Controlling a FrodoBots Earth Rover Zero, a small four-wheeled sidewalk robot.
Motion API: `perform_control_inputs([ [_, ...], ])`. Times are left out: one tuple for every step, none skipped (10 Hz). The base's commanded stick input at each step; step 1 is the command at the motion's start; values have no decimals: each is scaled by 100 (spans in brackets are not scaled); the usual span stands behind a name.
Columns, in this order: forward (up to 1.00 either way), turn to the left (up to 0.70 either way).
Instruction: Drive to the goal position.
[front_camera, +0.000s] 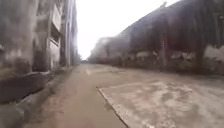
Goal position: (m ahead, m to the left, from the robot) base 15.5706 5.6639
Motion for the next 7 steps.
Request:
perform_control_inputs([
  [100, 0],
  [100, 0],
  [100, 0],
  [100, 0],
  [100, 0],
  [100, 0],
  [100, 0],
])
